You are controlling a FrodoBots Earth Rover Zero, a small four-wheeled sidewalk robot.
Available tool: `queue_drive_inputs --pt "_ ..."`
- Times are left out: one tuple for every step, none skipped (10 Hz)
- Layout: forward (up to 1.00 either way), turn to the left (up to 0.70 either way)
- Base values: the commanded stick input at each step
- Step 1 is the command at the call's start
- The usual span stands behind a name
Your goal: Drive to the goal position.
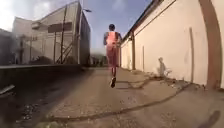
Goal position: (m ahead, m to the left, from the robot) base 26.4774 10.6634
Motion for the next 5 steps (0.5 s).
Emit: queue_drive_inputs --pt "1.00 0.00" --pt "1.00 0.00" --pt "1.00 0.00" --pt "1.00 0.00" --pt "1.00 0.00"
